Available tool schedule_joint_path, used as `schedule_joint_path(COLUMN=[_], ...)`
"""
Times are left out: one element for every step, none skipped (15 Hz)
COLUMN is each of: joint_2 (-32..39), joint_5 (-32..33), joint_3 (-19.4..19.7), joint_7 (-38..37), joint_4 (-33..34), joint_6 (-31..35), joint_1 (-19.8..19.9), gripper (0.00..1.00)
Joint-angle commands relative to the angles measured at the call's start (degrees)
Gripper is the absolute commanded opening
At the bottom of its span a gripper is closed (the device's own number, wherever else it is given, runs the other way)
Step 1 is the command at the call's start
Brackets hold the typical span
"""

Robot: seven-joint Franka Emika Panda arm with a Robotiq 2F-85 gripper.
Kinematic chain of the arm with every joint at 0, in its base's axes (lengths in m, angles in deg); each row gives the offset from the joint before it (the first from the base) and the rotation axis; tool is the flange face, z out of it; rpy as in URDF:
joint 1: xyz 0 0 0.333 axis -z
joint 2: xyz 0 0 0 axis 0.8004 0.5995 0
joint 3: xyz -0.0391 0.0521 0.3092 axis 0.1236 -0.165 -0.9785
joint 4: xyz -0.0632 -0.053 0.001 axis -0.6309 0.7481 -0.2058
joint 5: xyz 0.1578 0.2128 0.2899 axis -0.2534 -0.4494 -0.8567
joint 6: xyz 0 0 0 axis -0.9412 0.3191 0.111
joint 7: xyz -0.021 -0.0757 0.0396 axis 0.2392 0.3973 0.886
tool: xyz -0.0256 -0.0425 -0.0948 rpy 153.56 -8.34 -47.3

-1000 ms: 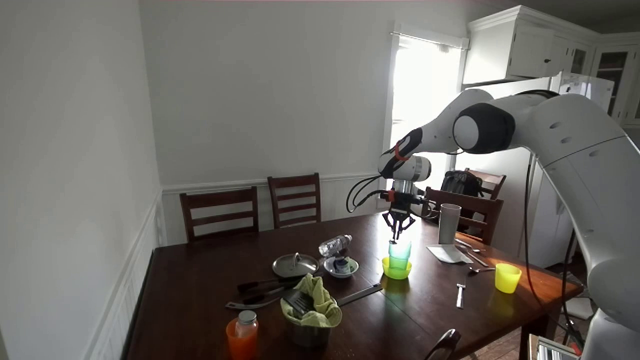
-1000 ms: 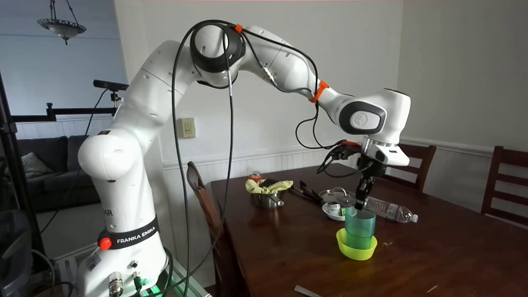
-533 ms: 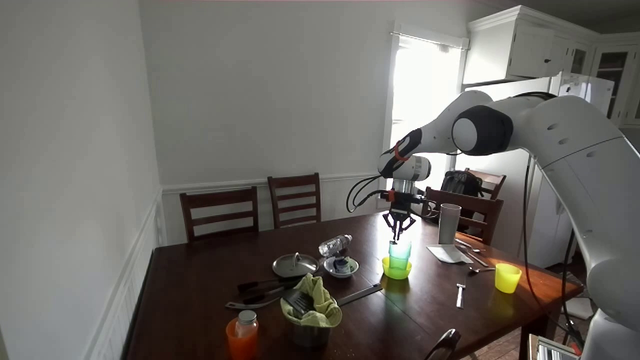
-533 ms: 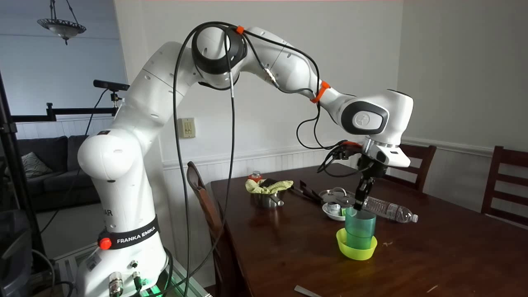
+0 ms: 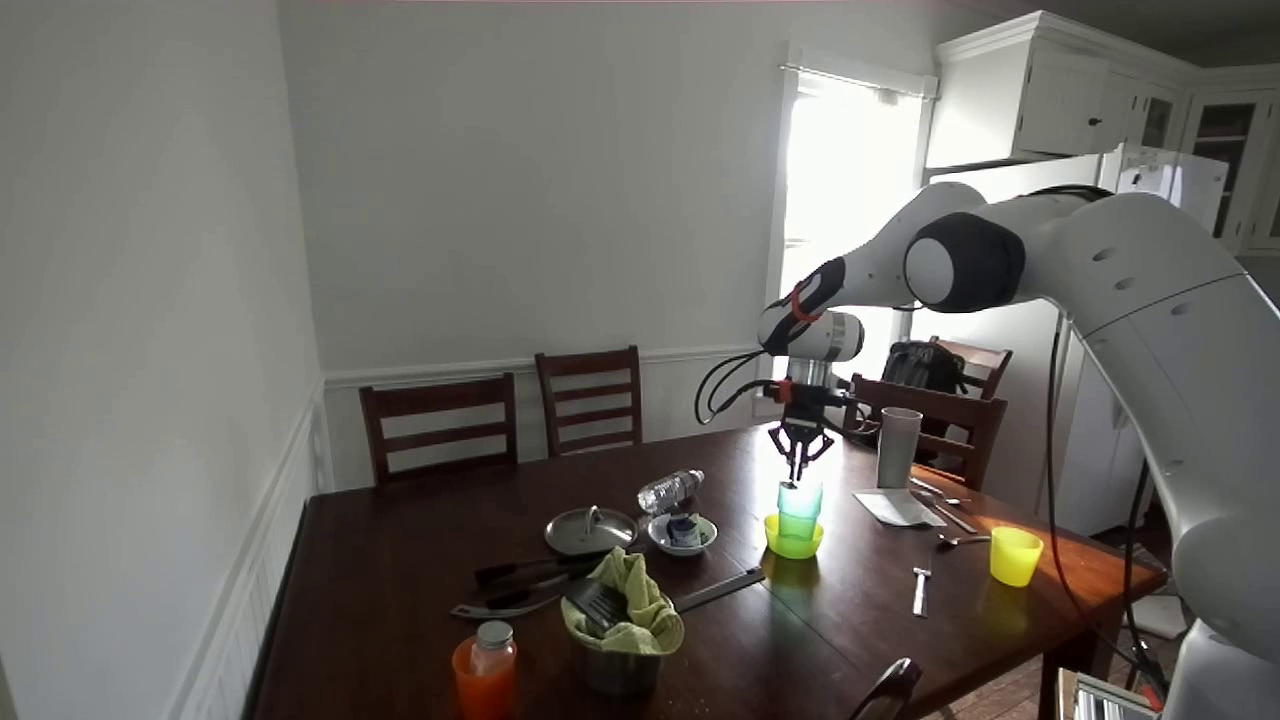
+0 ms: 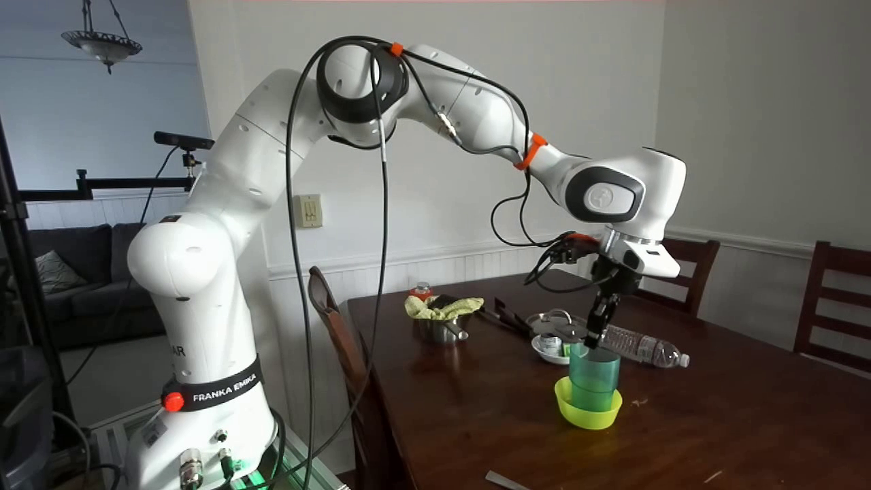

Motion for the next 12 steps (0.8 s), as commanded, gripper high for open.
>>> schedule_joint_path(joint_2=[1.21, 1.30, 1.36, 1.37, 1.38, 1.39, 1.33, 1.23, 0.81, 0.20, -0.55, -1.56], joint_5=[-0.71, -0.70, -0.73, -0.80, -0.80, -0.86, -0.88, -0.89, -0.88, -0.81, -0.41, -0.27], joint_3=[-0.20, -0.20, -0.22, -0.26, -0.27, -0.30, -0.31, -0.32, -0.29, -0.22, 0.07, 0.27], joint_7=[0.24, 0.20, 0.24, 0.31, 0.35, 0.41, 0.51, 0.56, 0.62, 0.71, 0.51, 0.58], joint_4=[2.28, 2.34, 2.40, 2.43, 2.42, 2.45, 2.40, 2.31, 1.98, 1.44, 0.77, -0.19], joint_6=[-1.85, -1.90, -1.97, -2.03, -2.02, -2.03, -1.98, -1.93, -1.86, -1.65, -1.31, -1.04], joint_1=[1.05, 1.08, 1.15, 1.22, 1.24, 1.28, 1.30, 1.30, 1.25, 1.11, 0.80, 0.65], gripper=[0.35, 0.41, 0.47, 0.54, 0.62, 0.68, 0.74, 0.82, 0.88, 0.96, 0.99, 1.00])
